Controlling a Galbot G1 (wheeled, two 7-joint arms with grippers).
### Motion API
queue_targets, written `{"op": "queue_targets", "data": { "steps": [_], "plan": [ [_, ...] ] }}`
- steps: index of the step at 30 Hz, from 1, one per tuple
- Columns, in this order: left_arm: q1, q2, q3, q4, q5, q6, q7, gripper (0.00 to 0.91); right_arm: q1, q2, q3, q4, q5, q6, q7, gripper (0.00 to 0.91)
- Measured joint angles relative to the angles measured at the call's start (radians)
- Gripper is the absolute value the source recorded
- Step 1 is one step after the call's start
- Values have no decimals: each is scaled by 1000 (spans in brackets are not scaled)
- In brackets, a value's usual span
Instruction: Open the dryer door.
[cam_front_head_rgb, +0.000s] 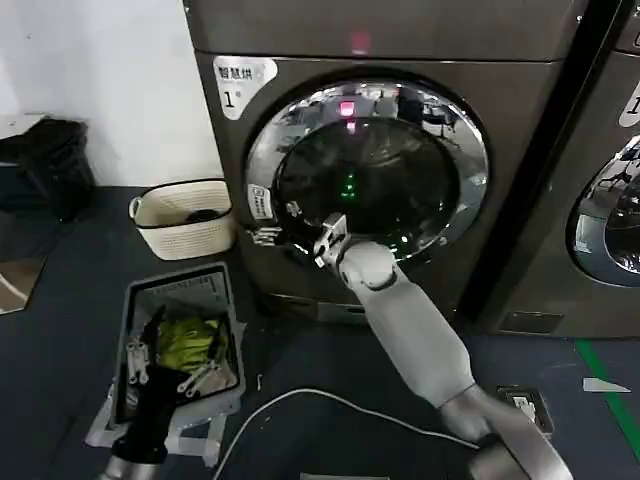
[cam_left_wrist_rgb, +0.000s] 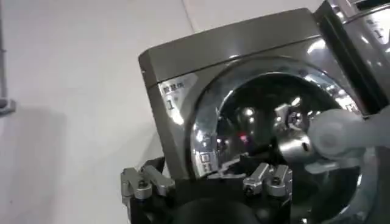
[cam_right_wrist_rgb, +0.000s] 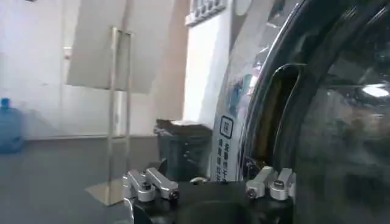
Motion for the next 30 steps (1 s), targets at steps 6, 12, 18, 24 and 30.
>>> {"op": "queue_targets", "data": {
  "steps": [6, 12, 18, 24, 30],
  "plan": [
    [-5, 7, -33, 1, -21, 13, -3, 907, -20, -30, -5, 36, 47, -19, -73, 907],
    [-28, 26, -75, 13, -70, 36, -4, 907, -46, -80, -11, 99, 104, -56, -144, 907],
    [-55, 65, -129, 32, -114, 53, -3, 907, -82, -151, -9, 193, 173, -90, -235, 907],
    [-74, 100, -145, 42, -122, 58, -1, 907, -119, -232, 1, 295, 234, -115, -323, 907],
    [-96, 125, -152, 47, -137, 70, 0, 907, -161, -315, 21, 394, 261, -124, -404, 907]
  ]
}}
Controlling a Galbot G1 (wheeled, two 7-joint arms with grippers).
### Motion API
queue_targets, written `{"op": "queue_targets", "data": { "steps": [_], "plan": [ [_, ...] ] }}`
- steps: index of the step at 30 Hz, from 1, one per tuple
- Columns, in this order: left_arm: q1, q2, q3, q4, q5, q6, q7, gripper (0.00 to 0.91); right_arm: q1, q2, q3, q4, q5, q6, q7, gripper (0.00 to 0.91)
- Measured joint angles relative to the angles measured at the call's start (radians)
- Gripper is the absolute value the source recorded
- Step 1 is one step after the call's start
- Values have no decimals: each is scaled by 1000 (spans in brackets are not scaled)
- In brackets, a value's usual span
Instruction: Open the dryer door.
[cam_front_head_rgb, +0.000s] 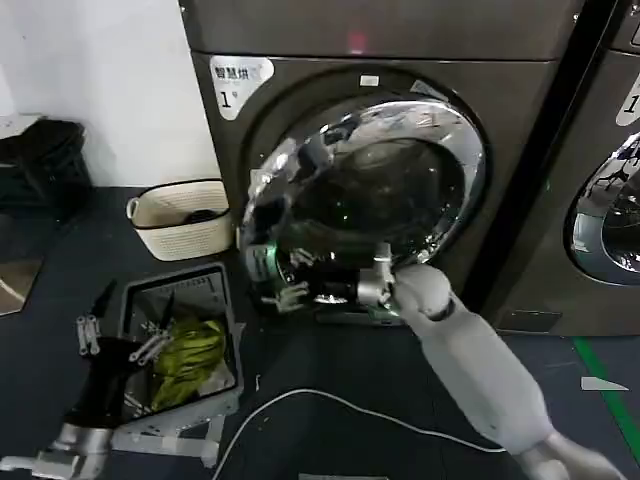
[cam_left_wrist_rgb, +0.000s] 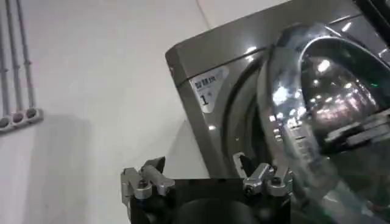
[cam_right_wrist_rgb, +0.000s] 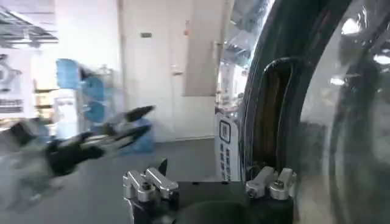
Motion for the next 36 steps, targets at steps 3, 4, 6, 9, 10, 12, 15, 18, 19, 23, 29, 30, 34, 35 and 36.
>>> {"op": "queue_targets", "data": {
  "steps": [3, 4, 6, 9, 10, 12, 15, 18, 19, 23, 29, 30, 34, 35, 36],
  "plan": [
    [-9, 17, -2, 0, -8, 6, 1, 907, -25, -37, 17, 45, 10, -3, -38, 907],
    [-12, 21, -4, 2, -12, 7, 1, 907, -34, -48, 24, 60, 12, -8, -54, 907],
    [-19, 33, -5, 5, -16, 12, 1, 907, -56, -74, 41, 92, 12, -16, -88, 907],
    [-28, 49, -4, 7, -22, 16, 1, 907, -92, -108, 64, 139, 9, -18, -126, 907],
    [-31, 55, -2, 7, -23, 17, 1, 907, -107, -120, 73, 158, 9, -18, -132, 907],
    [-39, 67, 2, 11, -28, 22, 1, 907, -135, -141, 91, 191, 9, -17, -135, 907],
    [-55, 90, 12, 19, -34, 30, 1, 907, -192, -177, 135, 250, 8, -15, -139, 907],
    [-73, 113, 29, 28, -42, 41, 2, 907, -260, -212, 198, 312, 11, -14, -140, 907],
    [-80, 122, 34, 32, -45, 44, 2, 907, -283, -223, 218, 329, 15, -13, -137, 907],
    [-114, 157, 68, 51, -61, 56, 3, 907, -383, -255, 318, 396, 32, -3, -112, 907],
    [-192, 219, 135, 97, -94, 59, 3, 907, -533, -270, 481, 454, 40, 22, -64, 907],
    [-205, 228, 148, 103, -98, 58, 3, 907, -556, -268, 507, 461, 41, 25, -50, 907],
    [-263, 270, 209, 143, -110, 54, 3, 907, -637, -251, 614, 478, 57, 31, 10, 907],
    [-275, 278, 224, 151, -110, 54, 3, 907, -657, -244, 644, 482, 61, 32, 28, 907],
    [-290, 287, 243, 160, -110, 53, 3, 907, -674, -240, 671, 486, 62, 32, 39, 907]
  ]
}}
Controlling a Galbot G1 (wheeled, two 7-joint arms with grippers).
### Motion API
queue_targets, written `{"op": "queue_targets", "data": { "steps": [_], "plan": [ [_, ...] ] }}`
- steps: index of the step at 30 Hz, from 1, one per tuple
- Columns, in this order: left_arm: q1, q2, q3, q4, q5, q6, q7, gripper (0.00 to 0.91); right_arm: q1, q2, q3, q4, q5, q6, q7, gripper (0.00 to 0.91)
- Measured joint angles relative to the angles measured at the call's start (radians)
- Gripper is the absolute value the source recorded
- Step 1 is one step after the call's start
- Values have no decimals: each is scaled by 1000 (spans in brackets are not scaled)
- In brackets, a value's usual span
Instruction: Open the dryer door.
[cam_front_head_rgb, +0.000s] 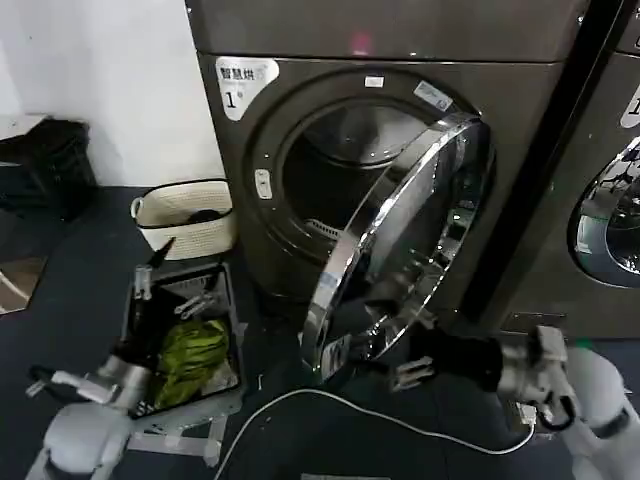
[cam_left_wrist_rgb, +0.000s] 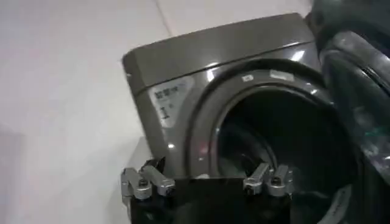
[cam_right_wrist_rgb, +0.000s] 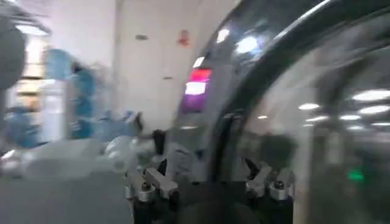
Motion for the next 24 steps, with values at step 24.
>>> {"op": "queue_targets", "data": {
  "steps": [24],
  "plan": [
    [-332, 108, 483, 132, 9, -58, -1, 907, -478, 418, 809, 188, -235, 151, 635, 907]
  ]
}}
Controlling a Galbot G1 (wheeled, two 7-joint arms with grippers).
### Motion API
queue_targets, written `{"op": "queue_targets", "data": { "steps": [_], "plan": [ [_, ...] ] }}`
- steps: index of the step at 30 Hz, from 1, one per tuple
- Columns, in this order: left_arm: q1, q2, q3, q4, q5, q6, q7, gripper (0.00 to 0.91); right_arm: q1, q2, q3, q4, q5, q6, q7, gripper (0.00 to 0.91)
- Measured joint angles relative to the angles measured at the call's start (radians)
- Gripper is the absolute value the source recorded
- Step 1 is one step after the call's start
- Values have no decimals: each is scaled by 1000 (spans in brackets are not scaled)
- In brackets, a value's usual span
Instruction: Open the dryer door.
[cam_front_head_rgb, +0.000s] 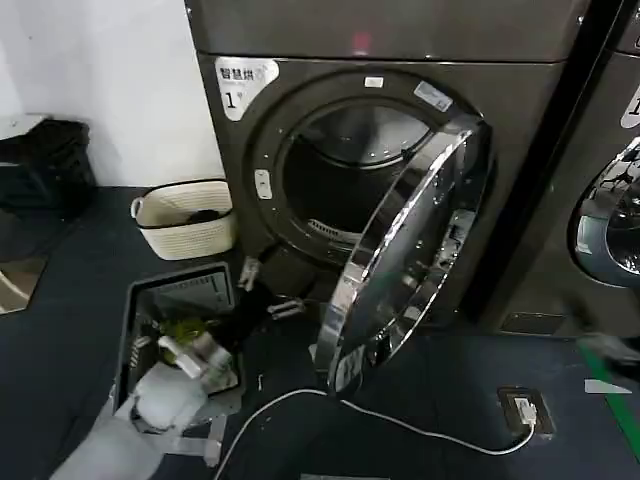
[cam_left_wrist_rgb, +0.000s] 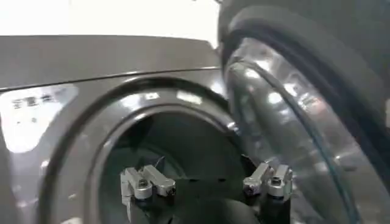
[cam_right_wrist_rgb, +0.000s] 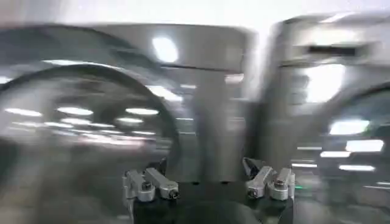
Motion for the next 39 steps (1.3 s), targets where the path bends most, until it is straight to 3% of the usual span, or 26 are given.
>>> {"op": "queue_targets", "data": {
  "steps": [8, 13, 21, 27, 32, 39],
  "plan": [
    [-90, -19, 148, 10, 4, -4, -2, 907, 35, 82, 334, -104, -165, -88, 221, 907],
    [-143, -32, 220, 13, 4, 8, -2, 907, 30, 87, 525, -205, -205, -82, 329, 907],
    [-246, -63, 334, 39, 0, 29, -2, 907, -32, 40, 757, -436, -293, 64, 435, 907],
    [-340, -89, 442, 73, 11, 28, -5, 907, -81, -7, 858, -639, -332, 210, 472, 907],
    [-449, -128, 563, 120, 6, 37, -21, 907, -117, -41, 911, -780, -327, 237, 476, 907],
    [-595, -209, 688, 202, -6, 54, -22, 907, -146, -108, 965, -941, -330, 211, 467, 907]
  ]
}}
